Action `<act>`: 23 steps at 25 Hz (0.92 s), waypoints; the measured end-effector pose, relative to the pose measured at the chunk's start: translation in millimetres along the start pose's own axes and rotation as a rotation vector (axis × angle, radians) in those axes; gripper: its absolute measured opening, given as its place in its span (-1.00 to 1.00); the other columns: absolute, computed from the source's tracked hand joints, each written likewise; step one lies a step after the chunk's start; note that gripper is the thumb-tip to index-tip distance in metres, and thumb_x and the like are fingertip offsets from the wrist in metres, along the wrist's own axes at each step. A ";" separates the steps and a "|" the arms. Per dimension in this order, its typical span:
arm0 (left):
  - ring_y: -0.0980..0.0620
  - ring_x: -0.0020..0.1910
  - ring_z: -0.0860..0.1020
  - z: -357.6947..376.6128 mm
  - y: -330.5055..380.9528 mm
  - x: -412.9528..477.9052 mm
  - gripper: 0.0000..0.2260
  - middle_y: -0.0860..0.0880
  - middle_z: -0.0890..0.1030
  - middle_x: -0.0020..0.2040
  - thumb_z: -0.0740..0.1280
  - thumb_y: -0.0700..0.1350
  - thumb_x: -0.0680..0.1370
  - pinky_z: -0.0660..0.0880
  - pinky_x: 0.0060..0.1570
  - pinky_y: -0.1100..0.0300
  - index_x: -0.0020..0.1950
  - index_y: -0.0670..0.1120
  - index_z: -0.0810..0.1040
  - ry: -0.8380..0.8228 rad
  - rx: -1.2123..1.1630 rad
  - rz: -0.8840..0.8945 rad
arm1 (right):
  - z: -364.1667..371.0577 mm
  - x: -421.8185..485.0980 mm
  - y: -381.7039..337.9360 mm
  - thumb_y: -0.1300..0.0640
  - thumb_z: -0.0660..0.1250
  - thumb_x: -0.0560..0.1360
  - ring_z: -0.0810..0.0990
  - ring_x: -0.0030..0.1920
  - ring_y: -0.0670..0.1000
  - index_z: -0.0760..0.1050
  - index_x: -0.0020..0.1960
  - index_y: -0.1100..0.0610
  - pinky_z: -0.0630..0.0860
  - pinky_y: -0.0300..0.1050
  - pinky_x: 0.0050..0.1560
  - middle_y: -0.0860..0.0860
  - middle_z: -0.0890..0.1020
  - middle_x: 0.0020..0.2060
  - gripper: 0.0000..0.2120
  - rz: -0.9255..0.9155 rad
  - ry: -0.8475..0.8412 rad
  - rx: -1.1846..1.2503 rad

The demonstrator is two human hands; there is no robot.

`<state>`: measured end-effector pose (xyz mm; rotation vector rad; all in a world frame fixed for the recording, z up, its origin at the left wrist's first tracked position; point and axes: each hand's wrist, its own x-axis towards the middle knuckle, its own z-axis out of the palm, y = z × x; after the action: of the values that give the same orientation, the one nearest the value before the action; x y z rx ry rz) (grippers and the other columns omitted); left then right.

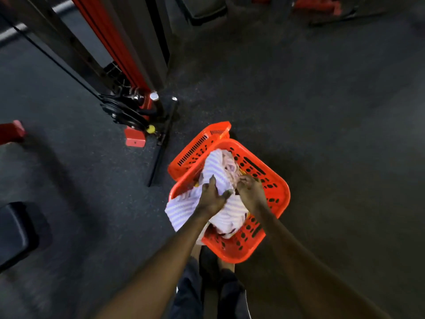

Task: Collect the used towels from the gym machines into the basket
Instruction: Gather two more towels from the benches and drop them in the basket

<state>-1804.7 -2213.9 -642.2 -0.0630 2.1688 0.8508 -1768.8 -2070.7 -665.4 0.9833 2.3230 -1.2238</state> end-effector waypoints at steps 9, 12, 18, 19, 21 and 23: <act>-0.22 0.31 0.49 12.1 -107.4 19.9 -0.51 -0.17 0.54 0.33 0.16 0.10 0.58 0.31 0.38 -0.08 0.45 -0.09 0.43 -0.025 0.874 0.072 | 64.1 6.2 21.6 0.21 0.27 0.56 0.60 -0.03 0.01 0.61 0.15 0.08 0.32 -0.31 -0.07 0.09 0.52 0.26 -0.78 0.079 -0.093 -0.015; -0.17 0.33 0.49 2.8 -71.8 39.4 -0.64 -0.14 0.53 0.34 0.20 -0.05 0.62 0.38 0.24 0.07 0.41 -0.06 0.42 -0.158 0.554 -0.004 | 59.8 4.4 11.1 0.21 0.24 0.51 0.60 0.14 0.11 0.63 0.07 0.11 0.40 -0.24 -0.02 0.09 0.61 0.16 -0.77 0.053 -0.057 0.016; -0.04 -0.07 0.55 4.4 12.7 69.2 -0.79 -0.04 0.60 -0.07 0.39 -0.03 0.55 0.35 -0.10 0.14 0.03 -0.16 0.56 0.240 -0.248 0.070 | 26.3 20.2 -11.4 0.16 0.22 0.61 0.50 0.23 0.13 0.60 0.20 0.13 0.32 -0.24 0.10 0.16 0.55 0.18 -0.75 0.001 0.184 0.073; -0.04 -0.03 0.56 10.5 15.5 75.3 -0.75 -0.04 0.59 -0.04 0.40 -0.03 0.55 0.37 -0.06 0.17 0.11 -0.17 0.54 0.201 -0.317 0.081 | 24.8 27.7 -8.3 0.16 0.20 0.60 0.47 0.28 0.12 0.59 0.22 0.10 0.33 -0.23 0.16 0.13 0.55 0.21 -0.72 -0.021 0.219 0.068; -0.17 0.23 0.55 32.2 0.1 87.2 -0.54 -0.17 0.58 0.21 0.34 0.03 0.57 0.43 0.18 0.06 0.39 -0.18 0.41 -0.045 -0.208 0.077 | 29.9 35.1 4.4 0.07 0.10 0.57 0.38 0.41 0.14 0.58 0.28 0.07 0.31 -0.11 0.37 0.07 0.57 0.28 -0.60 -0.088 0.203 -0.025; -0.26 0.48 0.29 49.7 -27.0 82.0 -0.35 -0.27 0.32 0.49 0.26 0.07 0.61 0.25 0.41 -0.07 0.59 -0.20 0.12 -0.177 0.283 0.035 | 43.3 32.2 28.5 -0.05 -0.10 0.63 0.43 0.40 0.27 0.57 0.27 0.14 0.33 0.13 0.41 0.18 0.63 0.23 -0.46 -0.199 0.087 -0.143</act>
<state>-1820.1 -2187.1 -736.9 0.1856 2.1053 0.5388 -1772.2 -2081.5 -725.4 0.7875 2.5881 -1.0855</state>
